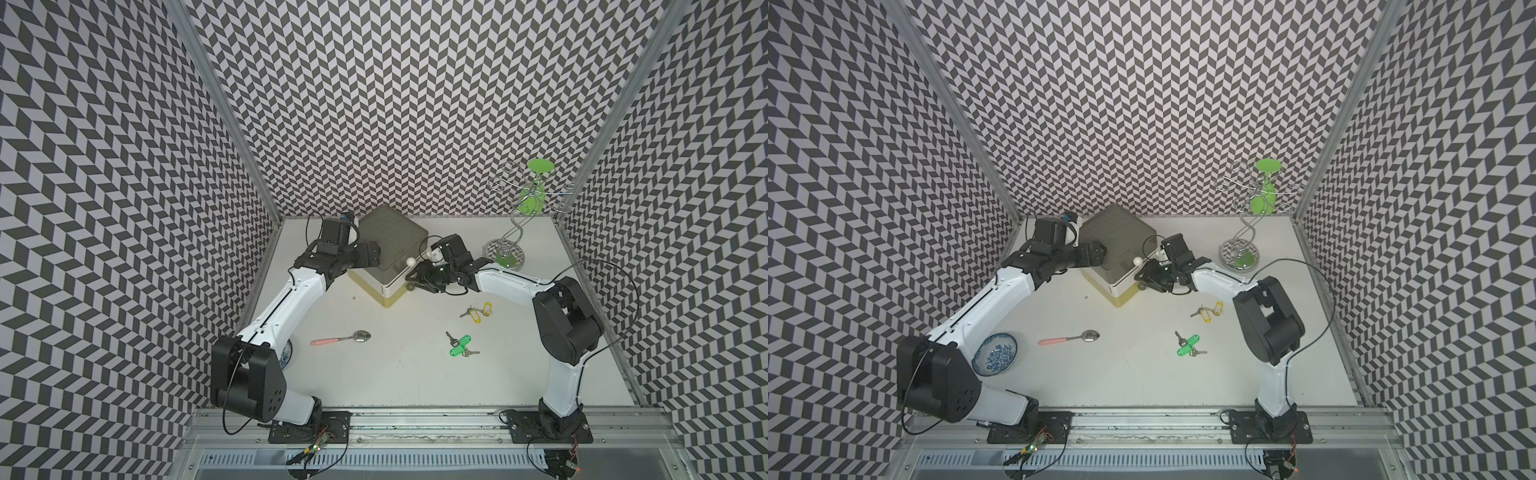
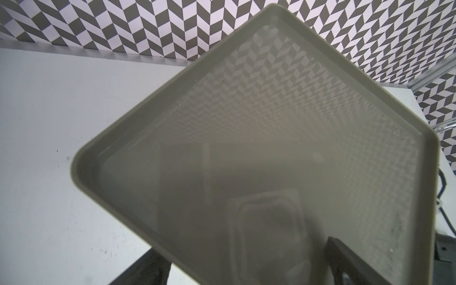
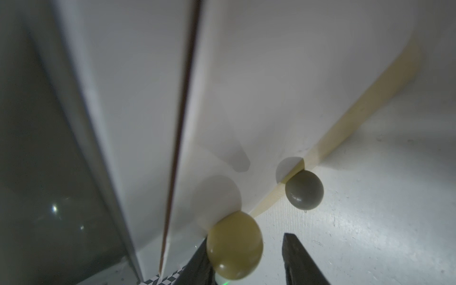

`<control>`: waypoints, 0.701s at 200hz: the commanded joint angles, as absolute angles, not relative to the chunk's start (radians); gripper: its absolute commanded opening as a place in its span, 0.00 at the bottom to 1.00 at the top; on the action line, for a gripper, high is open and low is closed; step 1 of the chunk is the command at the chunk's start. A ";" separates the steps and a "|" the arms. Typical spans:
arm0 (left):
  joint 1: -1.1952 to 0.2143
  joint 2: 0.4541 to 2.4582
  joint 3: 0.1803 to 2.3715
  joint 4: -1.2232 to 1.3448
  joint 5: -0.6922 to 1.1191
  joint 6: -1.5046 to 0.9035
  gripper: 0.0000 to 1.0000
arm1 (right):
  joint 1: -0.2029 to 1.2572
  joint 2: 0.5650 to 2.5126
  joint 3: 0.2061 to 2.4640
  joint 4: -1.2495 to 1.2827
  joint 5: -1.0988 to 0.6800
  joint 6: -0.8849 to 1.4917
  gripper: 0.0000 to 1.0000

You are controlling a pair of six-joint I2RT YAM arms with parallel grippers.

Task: Take the keys out of the drawer
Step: Close the drawer in the storage box.

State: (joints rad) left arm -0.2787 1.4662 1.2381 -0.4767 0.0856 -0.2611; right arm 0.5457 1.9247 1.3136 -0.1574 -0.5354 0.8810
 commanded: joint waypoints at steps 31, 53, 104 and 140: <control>-0.261 1.498 1.201 -0.539 0.083 -0.207 1.00 | 0.524 1.907 1.137 0.151 -0.584 0.913 0.53; -0.258 1.497 1.197 -0.538 0.086 -0.206 1.00 | 0.521 1.892 1.071 0.251 -0.616 0.930 0.63; -0.254 1.495 1.187 -0.537 0.090 -0.205 1.00 | 0.520 1.910 1.015 0.331 -0.629 0.956 0.63; -0.255 1.497 1.188 -0.537 0.093 -0.205 1.00 | 0.503 1.933 0.991 0.392 -0.665 0.974 0.63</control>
